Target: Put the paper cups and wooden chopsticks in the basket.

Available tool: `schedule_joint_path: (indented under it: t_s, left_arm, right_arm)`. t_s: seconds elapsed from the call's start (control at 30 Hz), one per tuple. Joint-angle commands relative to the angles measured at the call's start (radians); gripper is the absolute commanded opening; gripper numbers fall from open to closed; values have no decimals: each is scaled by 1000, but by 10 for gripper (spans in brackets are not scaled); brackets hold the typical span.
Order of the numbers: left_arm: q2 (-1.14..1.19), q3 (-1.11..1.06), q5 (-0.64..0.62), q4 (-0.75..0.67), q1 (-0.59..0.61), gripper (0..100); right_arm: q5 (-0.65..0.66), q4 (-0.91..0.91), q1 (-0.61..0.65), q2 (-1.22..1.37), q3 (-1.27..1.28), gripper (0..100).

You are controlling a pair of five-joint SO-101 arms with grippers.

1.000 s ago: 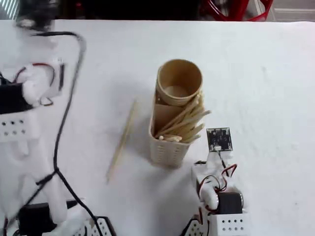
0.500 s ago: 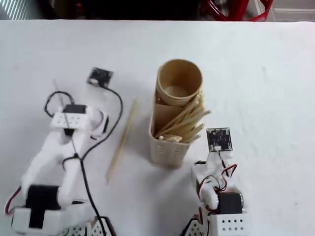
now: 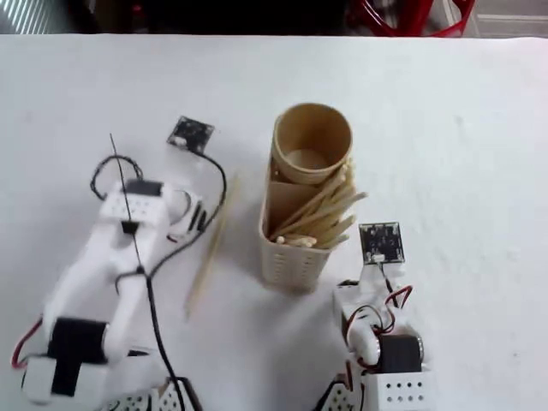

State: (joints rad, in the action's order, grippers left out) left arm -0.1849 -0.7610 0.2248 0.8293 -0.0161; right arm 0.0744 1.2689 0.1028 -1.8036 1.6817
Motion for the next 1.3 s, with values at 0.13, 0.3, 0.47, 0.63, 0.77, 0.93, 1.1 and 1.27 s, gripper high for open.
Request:
schedule_joint_path:
  t_s: [0.13, 0.3, 0.47, 0.63, 0.77, 0.93, 1.1, 1.27]
  left_arm:
    - [-387, -250, 5, -146, -93, 184]
    - [-334, -250, 5, -107, -156, 184]
    - [-140, -152, 5, -107, -156, 184]
    - [91, -18, 3, -92, -156, 184]
    - [196, 106, -34, 29, -148, 184]
    - [277, 189, -40, 121, -127, 105]
    - [309, 215, -54, 157, -101, 69]
    - [308, 210, -55, 158, -101, 68]
  right_arm:
    - [2, 4, -8, -2, 9, 19]
    - [2, 4, -8, -2, 9, 19]
    - [2, 4, -8, -2, 9, 19]
    - [2, 4, -8, -2, 9, 19]
    - [2, 4, -8, -2, 9, 19]
    - [2, 4, -8, -2, 9, 19]
    - [2, 4, -8, -2, 9, 19]
    - [2, 4, -8, -2, 9, 19]
